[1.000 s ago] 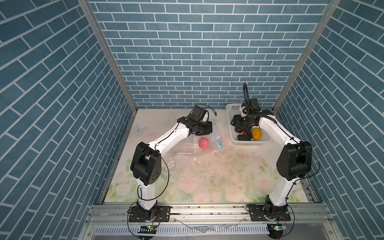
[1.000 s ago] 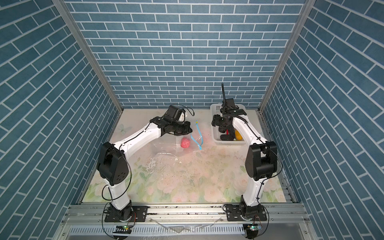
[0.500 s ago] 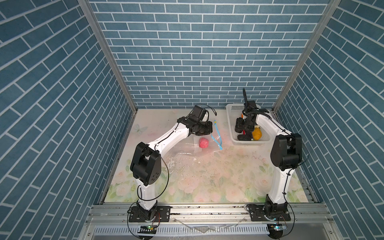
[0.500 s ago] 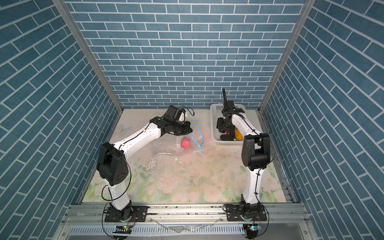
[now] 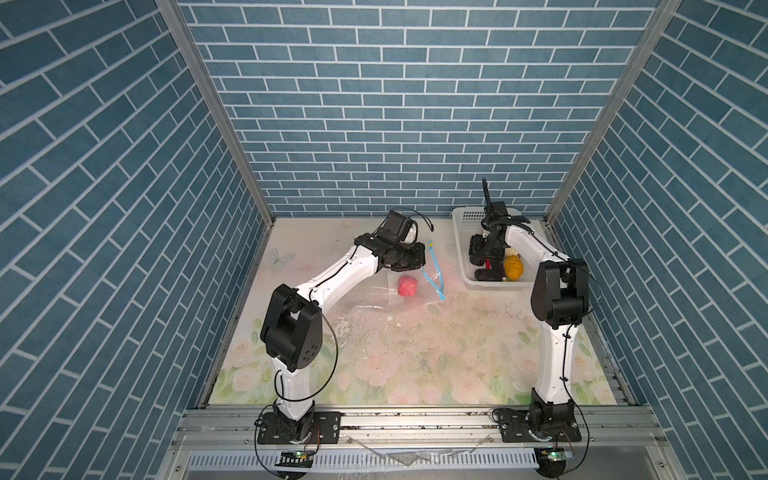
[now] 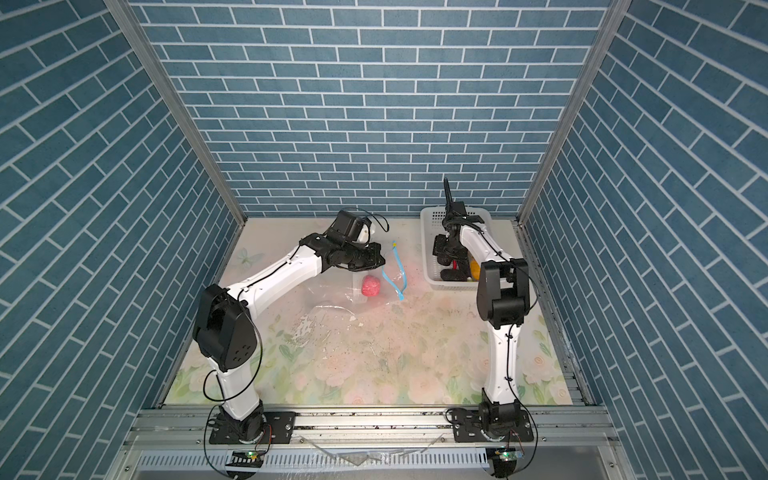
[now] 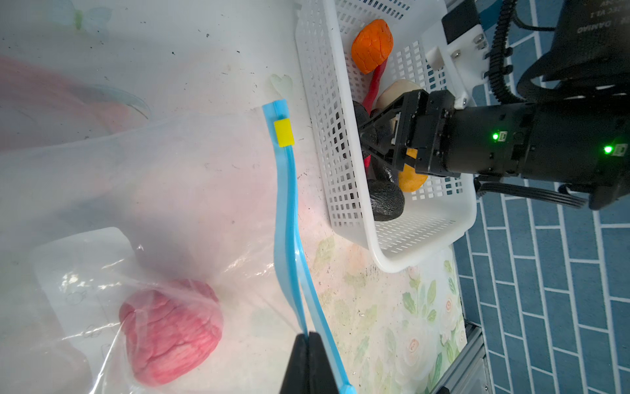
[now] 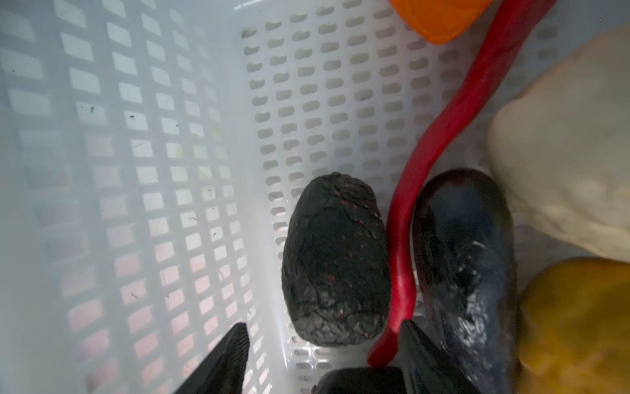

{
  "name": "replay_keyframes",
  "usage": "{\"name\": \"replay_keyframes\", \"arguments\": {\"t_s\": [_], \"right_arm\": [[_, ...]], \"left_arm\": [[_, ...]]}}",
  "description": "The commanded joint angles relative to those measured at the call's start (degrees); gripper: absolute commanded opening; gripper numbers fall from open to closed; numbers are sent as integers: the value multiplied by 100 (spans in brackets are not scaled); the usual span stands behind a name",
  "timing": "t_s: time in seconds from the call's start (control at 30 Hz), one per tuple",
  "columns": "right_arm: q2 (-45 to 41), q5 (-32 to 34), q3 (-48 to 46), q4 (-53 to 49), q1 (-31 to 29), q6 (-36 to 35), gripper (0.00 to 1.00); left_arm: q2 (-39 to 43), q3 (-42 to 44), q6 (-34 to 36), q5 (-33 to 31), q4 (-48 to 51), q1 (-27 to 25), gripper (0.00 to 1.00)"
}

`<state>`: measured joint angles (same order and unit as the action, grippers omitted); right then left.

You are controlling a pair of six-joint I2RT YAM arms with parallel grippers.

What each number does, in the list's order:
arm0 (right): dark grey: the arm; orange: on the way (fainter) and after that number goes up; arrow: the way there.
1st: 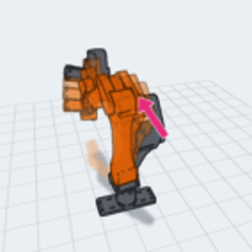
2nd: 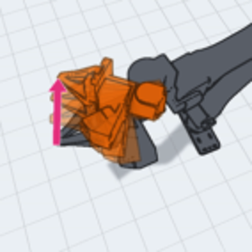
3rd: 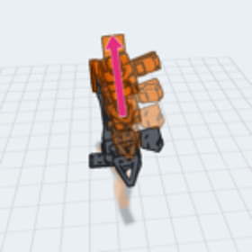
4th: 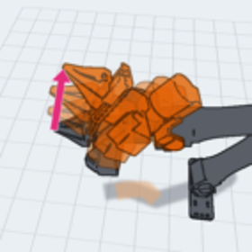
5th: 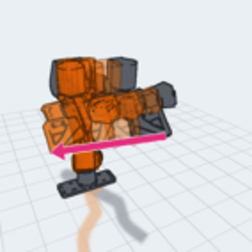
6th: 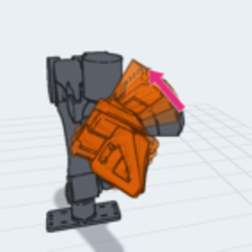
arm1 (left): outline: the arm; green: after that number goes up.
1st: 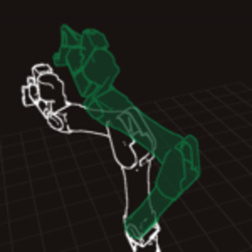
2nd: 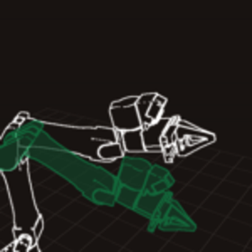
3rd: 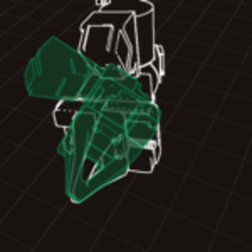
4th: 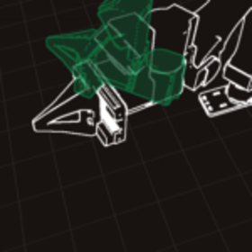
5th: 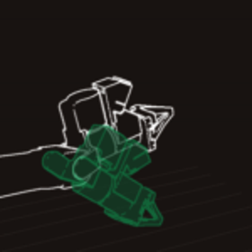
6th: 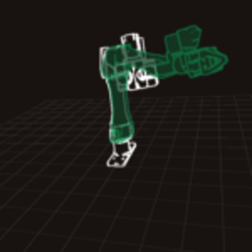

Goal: Place the food in the zip-top bag and seal the zipper
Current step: 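Lower the right gripper into the basket and grasp a black avocado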

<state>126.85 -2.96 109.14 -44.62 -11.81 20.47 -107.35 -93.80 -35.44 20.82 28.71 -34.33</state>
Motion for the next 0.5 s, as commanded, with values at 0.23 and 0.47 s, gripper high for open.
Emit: {"name": "replay_keyframes", "arguments": {"t_s": [0.23, 0.47], "right_arm": [[554, 2, 591, -159, 47, -183, 70], [683, -47, 703, -170, 49, -179, 65]], "left_arm": [[30, 125, -22, 79, -67, -39, 1], [8, 143, -22, 83, -87, -39, 1]]}}
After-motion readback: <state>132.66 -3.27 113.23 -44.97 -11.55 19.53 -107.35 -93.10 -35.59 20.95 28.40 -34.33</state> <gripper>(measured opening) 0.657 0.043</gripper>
